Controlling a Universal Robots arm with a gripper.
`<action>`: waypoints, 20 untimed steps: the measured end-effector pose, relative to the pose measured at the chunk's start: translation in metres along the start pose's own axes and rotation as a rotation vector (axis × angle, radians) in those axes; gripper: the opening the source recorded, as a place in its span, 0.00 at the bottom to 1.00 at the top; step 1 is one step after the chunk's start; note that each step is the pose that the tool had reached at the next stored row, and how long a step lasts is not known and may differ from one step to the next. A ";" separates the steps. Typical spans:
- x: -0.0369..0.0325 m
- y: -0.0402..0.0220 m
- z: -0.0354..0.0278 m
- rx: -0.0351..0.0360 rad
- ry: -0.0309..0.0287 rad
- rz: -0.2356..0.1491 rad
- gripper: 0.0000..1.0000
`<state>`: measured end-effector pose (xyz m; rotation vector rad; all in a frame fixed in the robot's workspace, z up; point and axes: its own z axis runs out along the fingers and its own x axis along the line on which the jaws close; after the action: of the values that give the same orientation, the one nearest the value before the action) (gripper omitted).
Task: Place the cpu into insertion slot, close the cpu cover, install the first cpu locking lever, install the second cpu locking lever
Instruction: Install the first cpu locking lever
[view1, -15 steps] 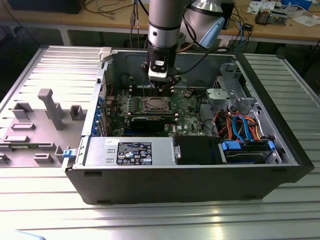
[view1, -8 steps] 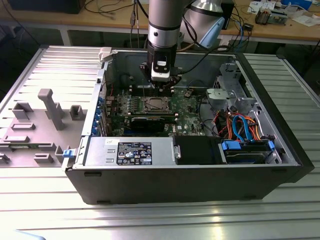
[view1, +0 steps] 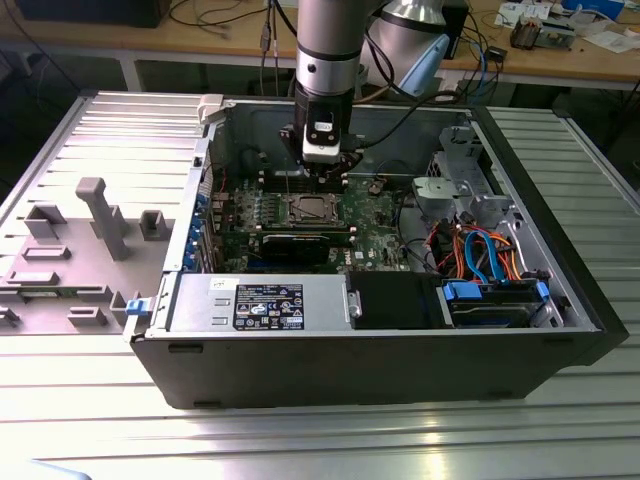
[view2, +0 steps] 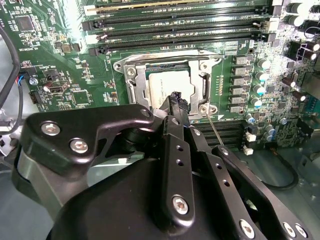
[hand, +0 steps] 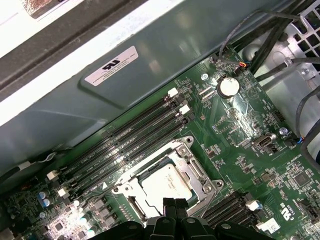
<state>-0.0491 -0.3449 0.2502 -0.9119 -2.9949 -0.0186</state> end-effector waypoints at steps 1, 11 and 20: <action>0.0000 -0.0001 0.0000 0.0000 0.0000 -0.003 0.11; 0.0003 -0.0003 0.0003 0.0010 0.0006 -0.075 0.11; 0.0003 -0.0003 0.0003 0.0010 0.0006 -0.075 0.11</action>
<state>-0.0496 -0.3450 0.2499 -0.7984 -3.0267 -0.0180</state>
